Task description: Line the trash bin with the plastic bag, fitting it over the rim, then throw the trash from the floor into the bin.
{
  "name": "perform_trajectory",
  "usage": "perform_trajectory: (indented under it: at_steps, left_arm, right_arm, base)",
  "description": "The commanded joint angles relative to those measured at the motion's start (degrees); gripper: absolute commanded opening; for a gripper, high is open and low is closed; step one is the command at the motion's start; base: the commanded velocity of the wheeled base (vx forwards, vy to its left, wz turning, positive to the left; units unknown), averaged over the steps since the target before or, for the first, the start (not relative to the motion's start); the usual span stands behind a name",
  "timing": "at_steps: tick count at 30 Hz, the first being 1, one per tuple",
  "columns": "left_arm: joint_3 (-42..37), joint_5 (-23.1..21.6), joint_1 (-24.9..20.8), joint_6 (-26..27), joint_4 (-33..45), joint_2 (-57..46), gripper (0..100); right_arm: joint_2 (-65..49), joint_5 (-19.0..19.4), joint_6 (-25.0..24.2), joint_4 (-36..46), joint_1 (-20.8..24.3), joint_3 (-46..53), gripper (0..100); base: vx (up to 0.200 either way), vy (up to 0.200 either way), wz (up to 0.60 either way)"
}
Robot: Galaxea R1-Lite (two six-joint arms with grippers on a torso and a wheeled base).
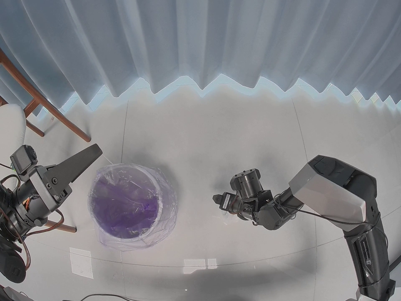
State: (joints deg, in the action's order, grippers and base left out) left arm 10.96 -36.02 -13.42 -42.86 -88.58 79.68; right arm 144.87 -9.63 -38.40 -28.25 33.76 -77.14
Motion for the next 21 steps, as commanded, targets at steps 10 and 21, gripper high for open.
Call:
perform_trajectory:
  at_steps: [10,21]
  left_arm:
    - [-0.41,-0.28,-0.03,-0.12,-0.02,0.04,100]
    - [-1.03,-0.54,-0.46,0.15,-0.02,0.04,100]
  right_arm:
    - [7.44,-0.48,-0.18,5.04,0.08,-10.13,100]
    - [8.76,-0.48,-0.45,8.56,-0.45,-14.62,0]
  base:
    - [-0.080,0.000,0.00]
    - [0.000,0.000,0.00]
